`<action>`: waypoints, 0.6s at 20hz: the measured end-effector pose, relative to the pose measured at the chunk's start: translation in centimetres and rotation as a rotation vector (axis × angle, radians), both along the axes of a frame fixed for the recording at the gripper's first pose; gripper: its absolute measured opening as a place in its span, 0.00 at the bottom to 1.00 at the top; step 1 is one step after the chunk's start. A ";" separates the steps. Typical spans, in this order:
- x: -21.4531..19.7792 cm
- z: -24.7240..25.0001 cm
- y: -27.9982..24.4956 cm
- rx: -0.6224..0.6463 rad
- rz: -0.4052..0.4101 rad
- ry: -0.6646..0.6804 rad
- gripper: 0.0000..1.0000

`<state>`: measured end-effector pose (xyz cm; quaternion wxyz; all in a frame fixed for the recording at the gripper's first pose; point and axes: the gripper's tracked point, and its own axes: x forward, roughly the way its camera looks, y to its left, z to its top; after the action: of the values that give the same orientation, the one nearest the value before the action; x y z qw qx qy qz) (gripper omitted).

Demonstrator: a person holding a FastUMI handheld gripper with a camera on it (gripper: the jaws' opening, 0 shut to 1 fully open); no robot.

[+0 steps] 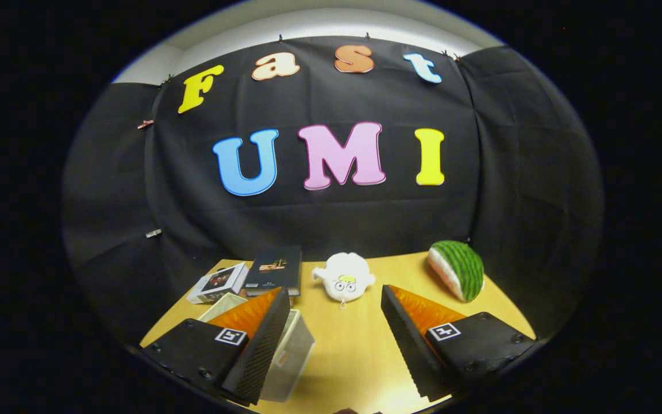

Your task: Open the storage box then place both shoes into the box .Put the left shoe in first, then the right shoe, with the right side of both shoes facing outward in a uniform manner.

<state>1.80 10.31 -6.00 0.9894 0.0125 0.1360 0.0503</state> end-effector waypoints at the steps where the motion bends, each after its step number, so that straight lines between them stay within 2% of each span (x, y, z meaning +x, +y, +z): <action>1: 0.4 0.8 -1.4 -0.025 -0.001 -0.034 0.98; 5: 1.8 3.7 -5.7 -0.052 0.011 -0.143 0.98; 9: 3.0 6.4 -9.8 0.028 0.002 -0.226 0.98; 12: 3.4 6.2 -12.8 0.041 0.005 -0.248 0.98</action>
<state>5.19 -2.45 0.17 0.9980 0.0262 0.0117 0.0565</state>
